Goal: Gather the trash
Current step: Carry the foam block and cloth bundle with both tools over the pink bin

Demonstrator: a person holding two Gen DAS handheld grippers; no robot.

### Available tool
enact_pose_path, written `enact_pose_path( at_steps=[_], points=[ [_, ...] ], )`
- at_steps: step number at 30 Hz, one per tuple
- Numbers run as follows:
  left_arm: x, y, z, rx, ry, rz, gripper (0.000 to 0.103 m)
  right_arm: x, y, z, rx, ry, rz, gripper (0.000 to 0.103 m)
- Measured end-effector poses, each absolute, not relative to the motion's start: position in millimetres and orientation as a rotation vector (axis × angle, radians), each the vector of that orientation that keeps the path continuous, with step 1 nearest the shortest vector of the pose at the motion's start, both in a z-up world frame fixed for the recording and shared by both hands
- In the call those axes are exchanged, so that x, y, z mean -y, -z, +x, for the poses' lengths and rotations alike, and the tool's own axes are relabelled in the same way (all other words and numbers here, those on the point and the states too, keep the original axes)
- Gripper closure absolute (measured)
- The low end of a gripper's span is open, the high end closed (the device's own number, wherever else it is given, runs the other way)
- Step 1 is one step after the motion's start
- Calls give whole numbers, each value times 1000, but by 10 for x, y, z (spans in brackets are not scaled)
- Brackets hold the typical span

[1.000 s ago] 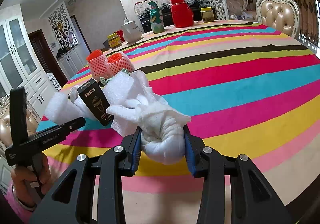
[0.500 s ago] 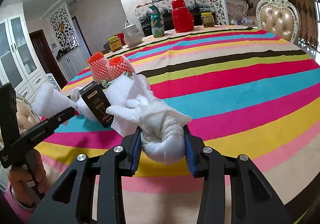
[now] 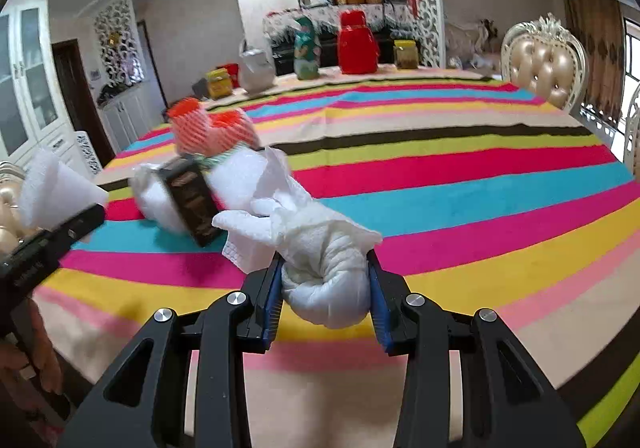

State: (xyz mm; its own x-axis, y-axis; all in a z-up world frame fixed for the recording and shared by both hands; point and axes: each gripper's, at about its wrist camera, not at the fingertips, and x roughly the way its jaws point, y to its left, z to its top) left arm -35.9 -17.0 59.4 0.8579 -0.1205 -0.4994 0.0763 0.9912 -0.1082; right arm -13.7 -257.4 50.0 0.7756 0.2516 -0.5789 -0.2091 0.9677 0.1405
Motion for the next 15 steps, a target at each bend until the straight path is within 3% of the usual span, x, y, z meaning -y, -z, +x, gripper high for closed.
enact_pose_path(
  at_steps=[15],
  points=[
    [697, -617, -1083, -518, 267, -20, 63, 2906, -698, -1178, -532, -218, 93, 64]
  ],
)
